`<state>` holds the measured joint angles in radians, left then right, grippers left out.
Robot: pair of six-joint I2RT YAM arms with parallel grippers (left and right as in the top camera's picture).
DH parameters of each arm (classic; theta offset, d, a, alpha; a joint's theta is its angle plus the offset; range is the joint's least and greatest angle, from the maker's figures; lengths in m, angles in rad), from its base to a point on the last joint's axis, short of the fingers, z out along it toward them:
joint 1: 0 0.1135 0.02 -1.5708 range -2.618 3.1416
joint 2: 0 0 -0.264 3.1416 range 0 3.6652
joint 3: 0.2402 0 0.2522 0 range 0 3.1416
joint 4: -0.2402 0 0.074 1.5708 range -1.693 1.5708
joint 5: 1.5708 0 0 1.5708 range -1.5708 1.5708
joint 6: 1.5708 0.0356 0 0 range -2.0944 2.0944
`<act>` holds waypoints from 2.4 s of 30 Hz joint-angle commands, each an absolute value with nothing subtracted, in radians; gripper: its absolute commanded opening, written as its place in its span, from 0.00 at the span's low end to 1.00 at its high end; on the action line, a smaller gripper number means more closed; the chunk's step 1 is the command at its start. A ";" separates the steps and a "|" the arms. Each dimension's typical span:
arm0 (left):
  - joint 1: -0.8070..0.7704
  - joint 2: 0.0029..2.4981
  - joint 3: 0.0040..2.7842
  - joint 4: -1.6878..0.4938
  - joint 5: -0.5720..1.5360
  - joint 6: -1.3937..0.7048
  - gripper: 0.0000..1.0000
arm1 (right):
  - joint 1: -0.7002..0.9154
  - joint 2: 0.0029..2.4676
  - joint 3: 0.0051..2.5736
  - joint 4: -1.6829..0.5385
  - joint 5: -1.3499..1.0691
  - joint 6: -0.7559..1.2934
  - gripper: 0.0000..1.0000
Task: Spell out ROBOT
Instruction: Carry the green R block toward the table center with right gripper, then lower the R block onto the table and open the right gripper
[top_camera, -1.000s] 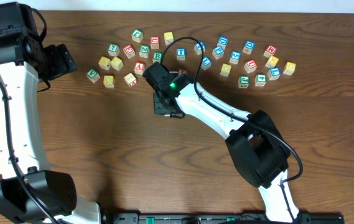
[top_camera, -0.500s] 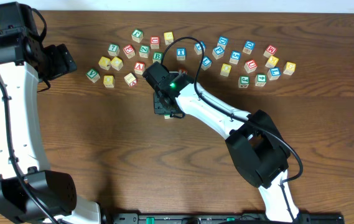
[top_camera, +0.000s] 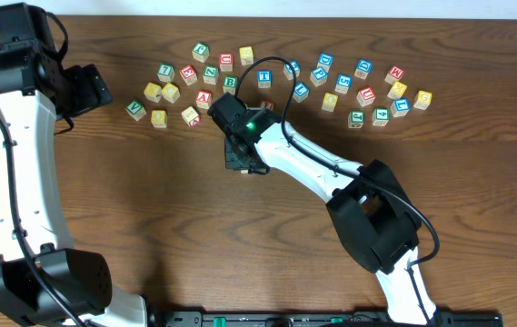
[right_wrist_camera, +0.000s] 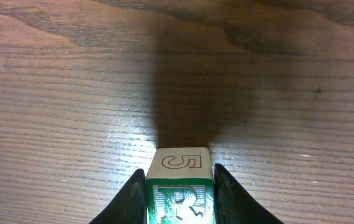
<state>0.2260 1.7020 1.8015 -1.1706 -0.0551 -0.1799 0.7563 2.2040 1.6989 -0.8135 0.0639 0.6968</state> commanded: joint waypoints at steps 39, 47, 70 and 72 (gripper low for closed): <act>0.226 1.713 1.807 -1.174 -0.061 -0.181 0.98 | 0.741 2.210 1.846 -0.887 0.076 0.654 0.47; 0.226 1.713 1.807 -1.174 -0.061 -0.181 0.98 | 0.740 2.210 1.978 -0.951 0.068 0.553 0.50; 0.226 1.713 1.807 -1.120 -0.038 -0.182 0.98 | 0.556 2.202 2.263 -1.212 -0.022 0.363 0.60; 0.226 1.713 1.807 -1.116 0.010 -0.181 0.98 | 0.528 2.201 2.283 -1.238 -0.022 0.353 0.61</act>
<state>0.2264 1.7020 1.8015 -1.1187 -0.0460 -0.1799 0.5690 2.2097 2.2387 -1.2156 -0.0154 0.4072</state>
